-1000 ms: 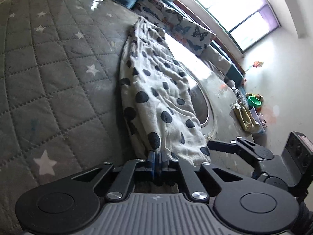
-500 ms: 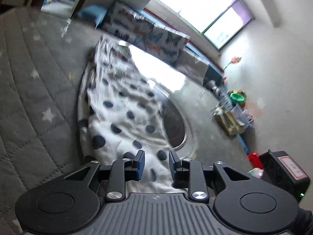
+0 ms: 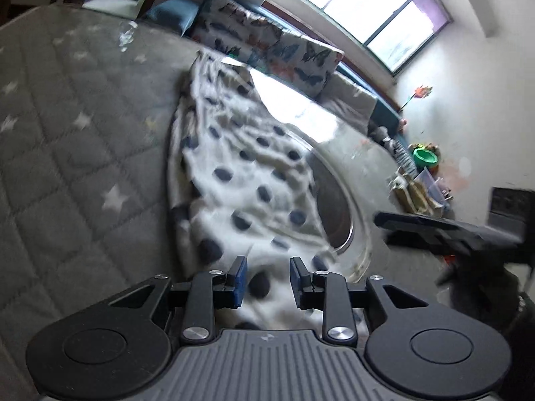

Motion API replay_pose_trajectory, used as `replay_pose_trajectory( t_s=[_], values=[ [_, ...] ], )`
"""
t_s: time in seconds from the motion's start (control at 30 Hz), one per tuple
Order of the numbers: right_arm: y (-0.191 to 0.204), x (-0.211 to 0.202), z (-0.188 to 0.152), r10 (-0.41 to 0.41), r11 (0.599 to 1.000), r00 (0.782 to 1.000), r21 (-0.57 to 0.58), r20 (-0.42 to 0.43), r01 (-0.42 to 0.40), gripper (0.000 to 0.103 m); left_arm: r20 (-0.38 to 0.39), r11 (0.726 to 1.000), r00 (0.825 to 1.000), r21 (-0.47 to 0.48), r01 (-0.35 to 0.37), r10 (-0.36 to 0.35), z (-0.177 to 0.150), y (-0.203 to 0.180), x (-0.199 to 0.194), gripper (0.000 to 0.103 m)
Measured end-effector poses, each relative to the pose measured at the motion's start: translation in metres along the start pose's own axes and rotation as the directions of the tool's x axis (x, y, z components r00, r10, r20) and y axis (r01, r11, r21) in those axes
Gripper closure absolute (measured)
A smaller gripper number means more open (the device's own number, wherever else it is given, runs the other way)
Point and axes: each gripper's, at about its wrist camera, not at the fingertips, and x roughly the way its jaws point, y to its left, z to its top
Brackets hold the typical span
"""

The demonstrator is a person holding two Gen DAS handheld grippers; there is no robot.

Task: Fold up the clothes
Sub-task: 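Grasp the cuff end of the folded pants with the left tool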

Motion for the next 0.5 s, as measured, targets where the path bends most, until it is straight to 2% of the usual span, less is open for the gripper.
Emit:
replay_pose_trajectory(
  t_s=[0.07, 0.1, 0.23, 0.37, 0.5],
  values=[
    [-0.018, 0.006, 0.009, -0.028, 0.999, 0.999, 0.039, 0.019, 0.027, 0.036, -0.013, 1.0, 1.0, 0.025, 0.013, -0.013, 0.001, -0.008, 0.006, 0.073],
    [-0.026, 0.011, 0.012, -0.043, 0.998, 0.999, 0.051, 0.021, 0.041, 0.045, -0.027, 0.999, 0.999, 0.041, 0.027, -0.026, -0.001, -0.012, 0.01, 0.073],
    [-0.057, 0.035, 0.023, -0.096, 0.992, 0.995, 0.084, 0.011, 0.094, 0.064, -0.093, 0.99, 0.993, 0.116, 0.079, -0.069, -0.012, -0.028, 0.019, 0.073],
    [-0.072, 0.057, 0.025, -0.118, 0.99, 0.993, 0.076, -0.021, 0.12, 0.067, -0.152, 0.971, 0.984, 0.206, 0.118, -0.087, -0.029, -0.043, 0.019, 0.073],
    [-0.072, 0.067, 0.023, -0.107, 0.992, 0.994, 0.06, -0.031, 0.109, 0.068, -0.203, 0.953, 0.975, 0.264, 0.146, -0.093, -0.039, -0.047, 0.017, 0.07]
  ],
)
